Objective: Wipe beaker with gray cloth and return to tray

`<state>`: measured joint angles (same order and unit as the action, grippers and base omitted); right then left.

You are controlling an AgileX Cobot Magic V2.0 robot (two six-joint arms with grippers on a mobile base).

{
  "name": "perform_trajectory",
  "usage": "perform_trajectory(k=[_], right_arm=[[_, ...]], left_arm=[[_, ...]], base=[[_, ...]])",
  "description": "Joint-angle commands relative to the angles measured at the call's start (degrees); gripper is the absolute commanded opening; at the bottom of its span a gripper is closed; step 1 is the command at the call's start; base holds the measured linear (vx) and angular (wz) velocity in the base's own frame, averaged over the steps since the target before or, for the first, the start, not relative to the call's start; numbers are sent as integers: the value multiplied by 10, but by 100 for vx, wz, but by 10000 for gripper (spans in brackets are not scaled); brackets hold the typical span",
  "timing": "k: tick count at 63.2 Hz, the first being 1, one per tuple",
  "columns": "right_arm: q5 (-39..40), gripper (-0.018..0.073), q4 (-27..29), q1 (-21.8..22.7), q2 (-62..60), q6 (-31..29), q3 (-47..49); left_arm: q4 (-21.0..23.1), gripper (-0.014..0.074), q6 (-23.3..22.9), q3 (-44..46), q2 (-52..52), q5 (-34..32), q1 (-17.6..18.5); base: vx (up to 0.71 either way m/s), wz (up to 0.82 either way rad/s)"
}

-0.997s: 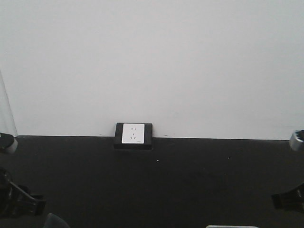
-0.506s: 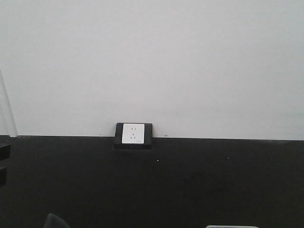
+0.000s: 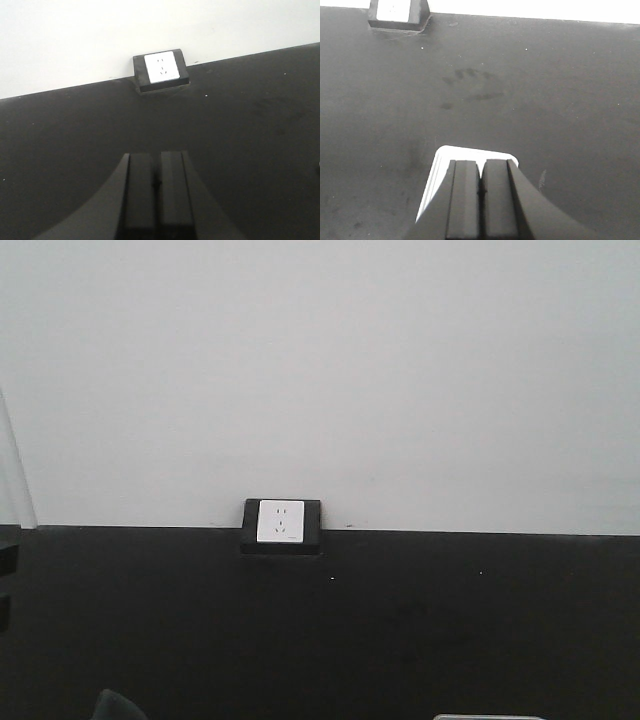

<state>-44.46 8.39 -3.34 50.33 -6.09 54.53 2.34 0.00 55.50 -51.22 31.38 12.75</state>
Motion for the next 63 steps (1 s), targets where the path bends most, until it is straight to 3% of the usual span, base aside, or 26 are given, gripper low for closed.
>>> perform_trajectory(k=[1, 13, 18, 26, 30, 47, 63], right_arm=[[42, -12, 3, 1, -5, 0, 16], [42, -12, 3, 1, -5, 0, 16], [43, -12, 3, 1, -5, 0, 16], [43, -12, 3, 1, -5, 0, 16], [43, -12, 3, 1, -5, 0, 16], [43, -12, 3, 1, -5, 0, 16], [41, -12, 3, 1, -5, 0, 16]], left_arm=[[-3, -6, -3, -11, 35, -58, 2], [-10, -6, -6, -206, 163, -190, 0], [-16, -6, -34, -300, 238, -246, -11], [-20, -6, -89, -412, 336, -271, -43], [-20, -6, -95, -457, 380, -278, -59], [-23, -6, -89, -586, 538, -324, -100], [-23, -6, -91, -587, 526, -311, -100]], base=[[0, 0], [0, 0], [0, 0], [0, 0], [0, 0], [0, 0], [0, 0]])
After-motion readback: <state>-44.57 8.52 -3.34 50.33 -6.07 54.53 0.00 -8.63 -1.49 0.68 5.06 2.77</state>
